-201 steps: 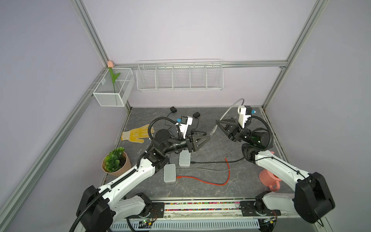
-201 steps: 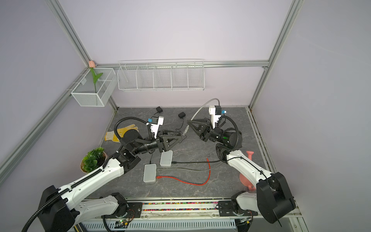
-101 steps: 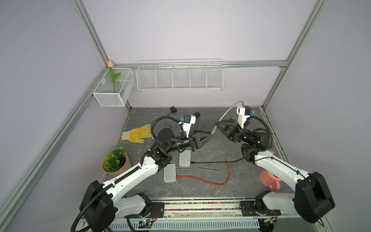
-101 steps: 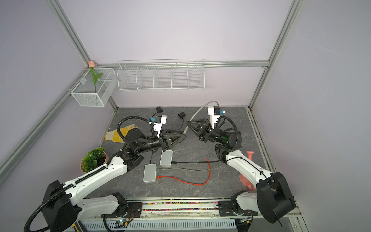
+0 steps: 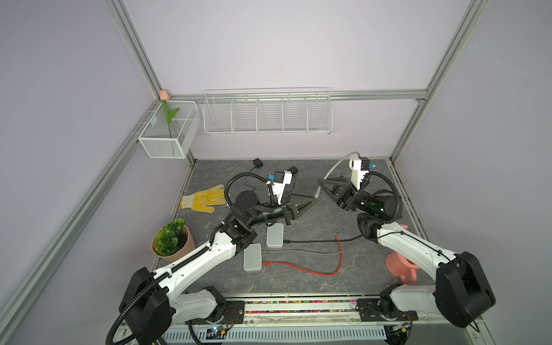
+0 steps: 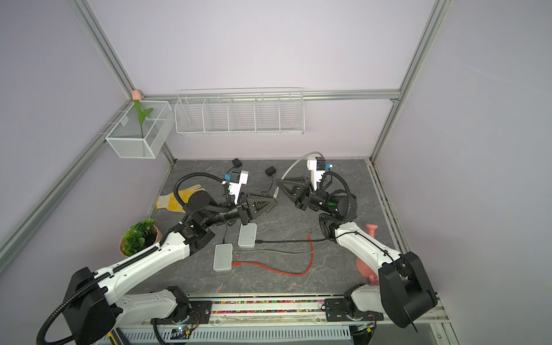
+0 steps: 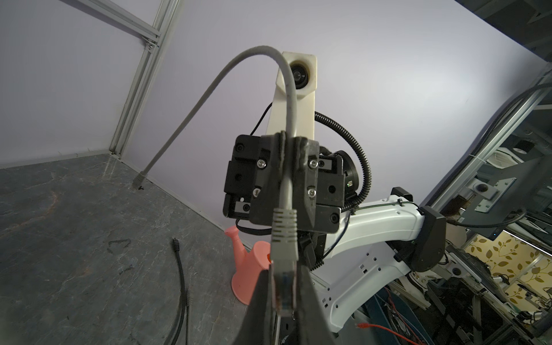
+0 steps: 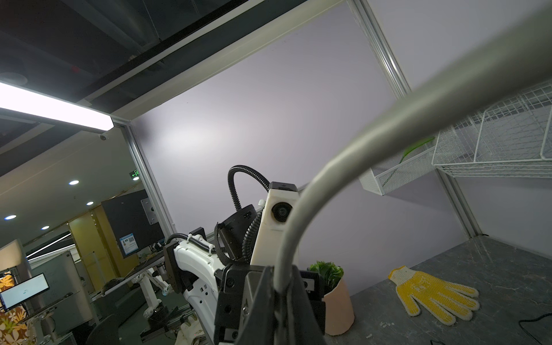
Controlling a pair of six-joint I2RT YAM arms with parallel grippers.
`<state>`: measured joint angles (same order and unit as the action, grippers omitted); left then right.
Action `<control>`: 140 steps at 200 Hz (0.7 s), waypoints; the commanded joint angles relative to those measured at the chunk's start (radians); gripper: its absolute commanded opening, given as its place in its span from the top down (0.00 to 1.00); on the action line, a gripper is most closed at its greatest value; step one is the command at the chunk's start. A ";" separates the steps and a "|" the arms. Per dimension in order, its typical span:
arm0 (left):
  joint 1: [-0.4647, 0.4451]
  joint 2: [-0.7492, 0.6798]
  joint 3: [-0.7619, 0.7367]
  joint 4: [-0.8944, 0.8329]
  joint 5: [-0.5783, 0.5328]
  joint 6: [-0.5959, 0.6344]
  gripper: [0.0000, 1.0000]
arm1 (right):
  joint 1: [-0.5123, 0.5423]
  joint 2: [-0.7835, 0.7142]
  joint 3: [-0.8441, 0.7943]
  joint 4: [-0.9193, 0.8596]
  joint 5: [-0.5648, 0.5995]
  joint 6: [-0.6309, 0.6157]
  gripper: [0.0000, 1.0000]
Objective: Insert the plug into the switch port
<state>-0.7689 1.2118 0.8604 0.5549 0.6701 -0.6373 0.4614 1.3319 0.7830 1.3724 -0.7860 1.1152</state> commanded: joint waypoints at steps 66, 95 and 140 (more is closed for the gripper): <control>0.053 -0.066 0.092 -0.411 -0.077 0.254 1.00 | -0.084 -0.046 -0.002 -0.085 -0.205 0.064 0.37; 0.092 -0.076 0.112 -0.537 -0.129 0.337 1.00 | -0.037 -0.342 0.076 -1.321 0.025 -0.720 0.39; 0.094 -0.024 0.206 -0.686 -0.178 0.457 1.00 | 0.033 -0.536 0.176 -1.916 0.338 -1.120 0.36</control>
<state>-0.6785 1.1564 0.9924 -0.0307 0.5259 -0.2863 0.4927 0.8516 0.9382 -0.0246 -0.6365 0.3370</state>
